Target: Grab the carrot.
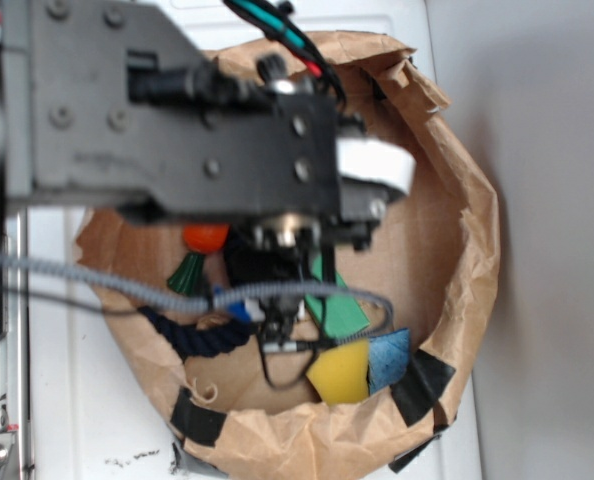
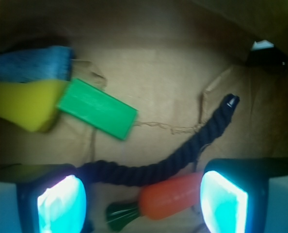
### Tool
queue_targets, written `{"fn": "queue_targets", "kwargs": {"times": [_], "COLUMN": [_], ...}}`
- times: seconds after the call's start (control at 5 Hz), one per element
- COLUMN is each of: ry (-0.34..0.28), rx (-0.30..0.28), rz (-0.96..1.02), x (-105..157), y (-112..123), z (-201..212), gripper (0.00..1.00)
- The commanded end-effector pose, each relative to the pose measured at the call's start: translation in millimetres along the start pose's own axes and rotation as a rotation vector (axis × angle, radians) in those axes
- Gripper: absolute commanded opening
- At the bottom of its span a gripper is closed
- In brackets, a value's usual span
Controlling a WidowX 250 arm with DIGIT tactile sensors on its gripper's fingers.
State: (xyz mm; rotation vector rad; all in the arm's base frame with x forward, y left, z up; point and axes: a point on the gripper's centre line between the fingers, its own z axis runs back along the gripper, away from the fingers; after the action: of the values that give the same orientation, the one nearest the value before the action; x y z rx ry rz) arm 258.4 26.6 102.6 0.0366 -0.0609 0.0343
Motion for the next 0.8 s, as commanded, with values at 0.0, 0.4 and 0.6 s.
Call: {"fn": "queue_targets", "kwargs": {"times": [0.0,0.4,0.6], "ry": [-0.007,0.030,0.052], "rx": [0.037,0.009,-0.004], "rz": [0.081,0.240,0.247], "x": [-0.3,-10.4,-23.4], "y": [19.0,23.4,26.3], "z": [-20.8,-26.0,-21.9], "gripper": [1.00,1.00,1.00]}}
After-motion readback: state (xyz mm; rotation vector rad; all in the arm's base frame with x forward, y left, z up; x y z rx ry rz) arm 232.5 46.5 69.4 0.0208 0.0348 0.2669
